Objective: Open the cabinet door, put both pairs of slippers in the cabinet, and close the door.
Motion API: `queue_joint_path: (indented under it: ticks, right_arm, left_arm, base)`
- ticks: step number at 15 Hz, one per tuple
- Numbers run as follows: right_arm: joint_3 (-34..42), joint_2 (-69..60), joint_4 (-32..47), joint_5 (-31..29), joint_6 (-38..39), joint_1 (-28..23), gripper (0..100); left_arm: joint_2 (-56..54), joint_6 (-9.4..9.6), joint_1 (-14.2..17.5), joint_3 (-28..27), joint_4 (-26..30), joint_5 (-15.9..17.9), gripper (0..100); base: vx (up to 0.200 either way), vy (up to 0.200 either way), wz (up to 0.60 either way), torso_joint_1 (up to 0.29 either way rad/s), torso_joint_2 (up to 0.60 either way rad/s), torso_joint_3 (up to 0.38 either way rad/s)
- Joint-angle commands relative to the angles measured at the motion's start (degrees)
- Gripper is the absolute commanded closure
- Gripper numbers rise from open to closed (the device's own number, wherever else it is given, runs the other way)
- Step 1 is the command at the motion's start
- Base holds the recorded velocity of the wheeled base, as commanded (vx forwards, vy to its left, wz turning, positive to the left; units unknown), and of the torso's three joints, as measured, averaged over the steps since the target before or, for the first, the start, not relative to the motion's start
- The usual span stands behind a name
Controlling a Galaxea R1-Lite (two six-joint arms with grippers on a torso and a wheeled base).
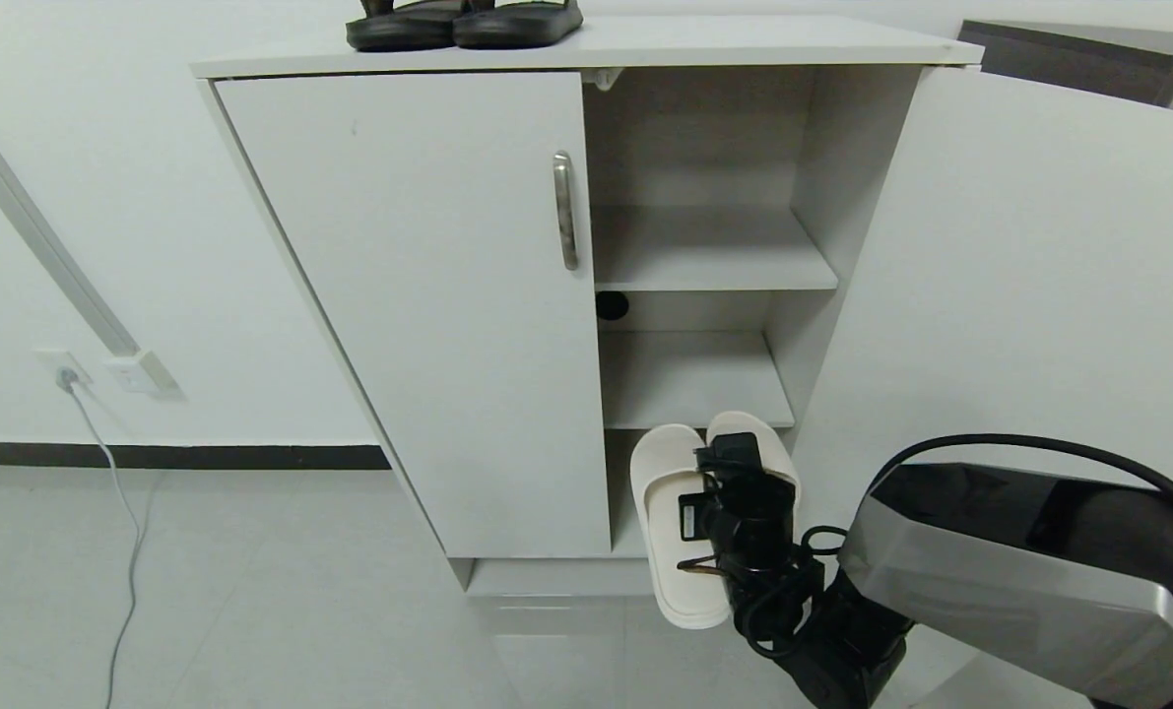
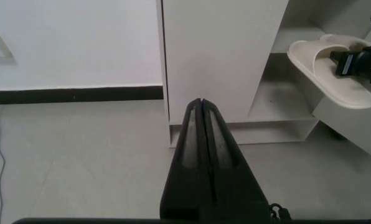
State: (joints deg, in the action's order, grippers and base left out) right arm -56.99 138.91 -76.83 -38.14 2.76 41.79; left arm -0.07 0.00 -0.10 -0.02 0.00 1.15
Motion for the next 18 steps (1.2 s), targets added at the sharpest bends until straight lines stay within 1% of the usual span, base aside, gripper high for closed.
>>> queue_joint_path:
  ticks: [1,4,14,16,18]
  right_arm:
    - [0.0,0.0,-1.0,0.0,-0.6,0.0,100]
    - [0.0,0.0,-1.3,-0.3,-1.0,0.0,100]
    - [-0.4,0.7,-0.9,0.2,-1.0,-0.1,100]
    - [-1.7,0.8,-0.3,0.3,-0.9,-0.5,100]
    - [-4.7,1.8,2.2,0.3,-0.6,-1.0,100]
  left_arm:
    - [0.1,0.0,0.0,-0.1,0.0,0.0,100]
    - [0.1,0.0,0.0,-0.1,0.0,0.0,100]
    - [0.1,0.0,0.0,-0.1,0.0,0.2,100]
    - [0.1,0.0,0.0,-0.1,0.0,0.2,100]
    - [0.1,0.0,0.0,-0.1,0.0,0.1,100]
  base:
    - [0.0,0.0,0.0,0.0,0.0,0.0]
    - [0.0,0.0,0.0,0.0,0.0,0.0]
    - [0.2,0.0,0.0,0.003,0.0,0.003]
    - [0.2,0.0,0.0,0.005,0.0,0.002]
    - [0.0,0.0,0.0,0.0,0.0,0.0]
